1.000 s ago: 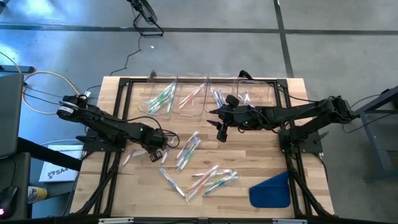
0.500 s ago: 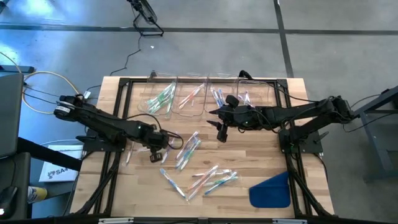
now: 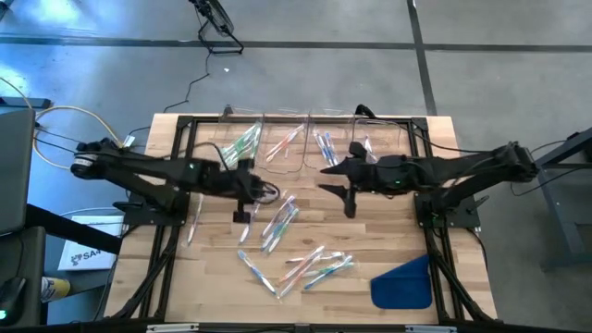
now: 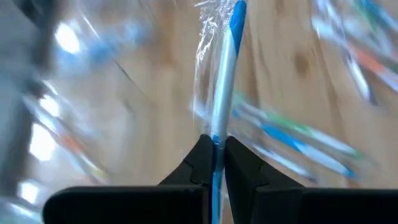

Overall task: Pick & Place Toothbrushes
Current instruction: Put the blue toothbrush into the middle right transparent bin

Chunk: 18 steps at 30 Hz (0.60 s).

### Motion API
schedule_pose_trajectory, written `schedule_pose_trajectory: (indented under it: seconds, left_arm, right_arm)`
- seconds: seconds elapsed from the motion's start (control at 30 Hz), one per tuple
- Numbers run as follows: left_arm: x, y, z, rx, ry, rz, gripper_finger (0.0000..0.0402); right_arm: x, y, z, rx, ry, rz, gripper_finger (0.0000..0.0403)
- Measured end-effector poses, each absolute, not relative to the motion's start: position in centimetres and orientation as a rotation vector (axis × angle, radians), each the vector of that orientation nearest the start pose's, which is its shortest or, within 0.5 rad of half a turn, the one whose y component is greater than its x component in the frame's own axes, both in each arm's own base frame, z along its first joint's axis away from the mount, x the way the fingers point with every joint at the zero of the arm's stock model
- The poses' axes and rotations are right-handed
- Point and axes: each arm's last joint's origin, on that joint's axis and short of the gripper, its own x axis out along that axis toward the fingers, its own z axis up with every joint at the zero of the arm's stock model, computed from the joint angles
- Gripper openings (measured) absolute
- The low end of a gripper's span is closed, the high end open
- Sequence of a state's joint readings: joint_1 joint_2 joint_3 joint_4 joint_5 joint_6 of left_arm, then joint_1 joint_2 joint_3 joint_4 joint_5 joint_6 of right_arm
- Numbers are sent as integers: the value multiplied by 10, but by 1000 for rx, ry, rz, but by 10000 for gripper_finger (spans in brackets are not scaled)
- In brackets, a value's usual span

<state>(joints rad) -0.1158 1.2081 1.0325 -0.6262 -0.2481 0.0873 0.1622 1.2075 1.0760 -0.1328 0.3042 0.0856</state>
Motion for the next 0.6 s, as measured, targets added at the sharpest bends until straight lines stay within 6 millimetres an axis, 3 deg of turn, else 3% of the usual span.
schedule_pose_trajectory:
  seconds: [0.23, 0.4, 0.5, 0.6]
  left_arm:
    - [255, -11, 385, 502, 449, 64, 12]
    - [252, -13, 434, 554, 186, -29, 12]
    - [249, -16, 450, 532, 83, -96, 12]
    - [251, -18, 453, 484, 40, -140, 12]
  right_arm:
    - [252, 44, 364, 26, 212, -115, 176]
    - [253, 43, 364, 24, 215, -118, 176]
    - [256, 43, 366, 21, 175, -118, 176]
    - [260, 44, 373, -23, 88, -110, 176]
